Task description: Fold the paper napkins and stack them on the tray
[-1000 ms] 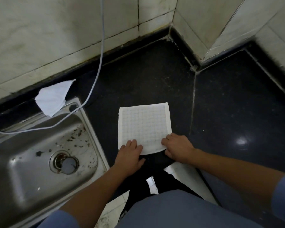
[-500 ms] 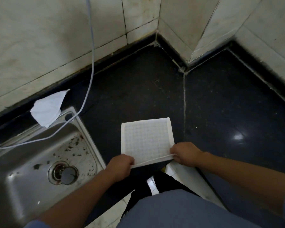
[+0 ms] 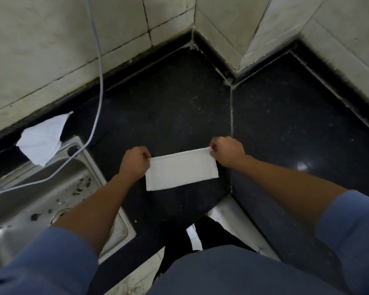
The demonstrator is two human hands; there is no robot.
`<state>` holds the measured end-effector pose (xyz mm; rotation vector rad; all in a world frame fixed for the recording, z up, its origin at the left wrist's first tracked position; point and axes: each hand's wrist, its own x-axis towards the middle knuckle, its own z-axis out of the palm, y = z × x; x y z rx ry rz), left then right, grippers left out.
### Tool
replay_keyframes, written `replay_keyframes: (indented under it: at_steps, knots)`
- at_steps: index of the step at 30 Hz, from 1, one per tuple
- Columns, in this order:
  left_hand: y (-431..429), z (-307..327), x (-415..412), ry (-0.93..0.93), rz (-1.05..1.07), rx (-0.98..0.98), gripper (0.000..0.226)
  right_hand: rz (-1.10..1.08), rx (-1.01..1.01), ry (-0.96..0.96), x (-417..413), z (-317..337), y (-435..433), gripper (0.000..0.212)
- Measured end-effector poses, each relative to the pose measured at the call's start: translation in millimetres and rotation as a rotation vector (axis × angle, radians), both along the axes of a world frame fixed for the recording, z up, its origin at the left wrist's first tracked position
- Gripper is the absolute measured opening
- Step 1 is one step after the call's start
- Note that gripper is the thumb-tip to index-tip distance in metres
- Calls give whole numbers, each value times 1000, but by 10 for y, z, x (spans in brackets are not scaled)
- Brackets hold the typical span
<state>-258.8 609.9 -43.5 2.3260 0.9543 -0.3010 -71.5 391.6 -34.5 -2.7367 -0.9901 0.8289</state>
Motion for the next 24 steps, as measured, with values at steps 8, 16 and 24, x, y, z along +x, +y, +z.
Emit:
replay_keyframes:
  at_steps: [8, 16, 24]
  knots:
    - [0, -217, 20, 56, 38, 92, 17, 49, -95, -38, 18, -111, 1, 21]
    - [-526, -64, -335, -63, -299, 187, 6, 337, 38, 12, -565, -69, -15, 22]
    - [-584, -236, -898, -1, -231, 123, 12, 140, -77, 95, -640, -164, -577, 20]
